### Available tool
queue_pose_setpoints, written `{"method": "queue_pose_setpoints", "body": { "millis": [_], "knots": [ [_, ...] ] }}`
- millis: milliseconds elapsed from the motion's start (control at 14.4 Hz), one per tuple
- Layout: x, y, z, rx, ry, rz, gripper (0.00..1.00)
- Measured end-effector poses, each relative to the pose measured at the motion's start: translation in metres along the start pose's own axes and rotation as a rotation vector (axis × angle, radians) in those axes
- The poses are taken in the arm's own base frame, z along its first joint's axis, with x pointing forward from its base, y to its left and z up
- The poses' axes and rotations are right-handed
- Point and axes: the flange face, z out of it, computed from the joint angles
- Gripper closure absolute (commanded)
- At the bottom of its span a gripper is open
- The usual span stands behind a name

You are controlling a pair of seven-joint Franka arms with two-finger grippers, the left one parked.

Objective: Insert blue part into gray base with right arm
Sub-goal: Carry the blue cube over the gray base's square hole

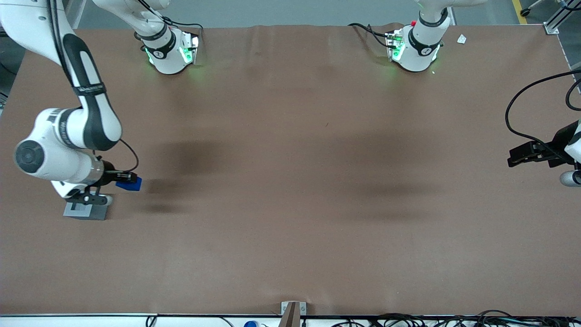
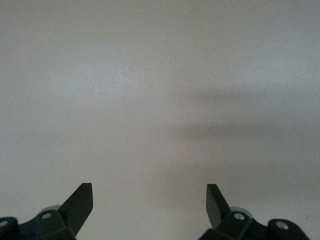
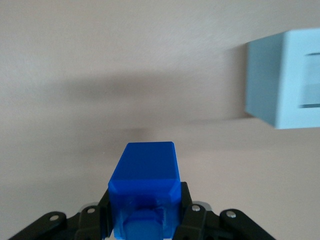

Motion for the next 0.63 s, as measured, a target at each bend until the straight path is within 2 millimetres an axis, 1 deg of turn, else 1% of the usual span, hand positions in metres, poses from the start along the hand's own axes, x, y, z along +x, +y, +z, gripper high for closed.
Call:
{"method": "queue_pose_setpoints", "body": {
  "millis": [139,278,417,626],
  "knots": [
    [0.005,0.01,-0.025,0.004,0.007,0.015,0.98],
    [0.01,0.02,-0.043,0.007,0.031,0.03,0.98],
    [0.014,0.034,-0.053,0.009,0.051,0.046,0.98],
    [0.016,0.052,-0.061,0.011,0.068,0.027,0.97]
  ]
}}
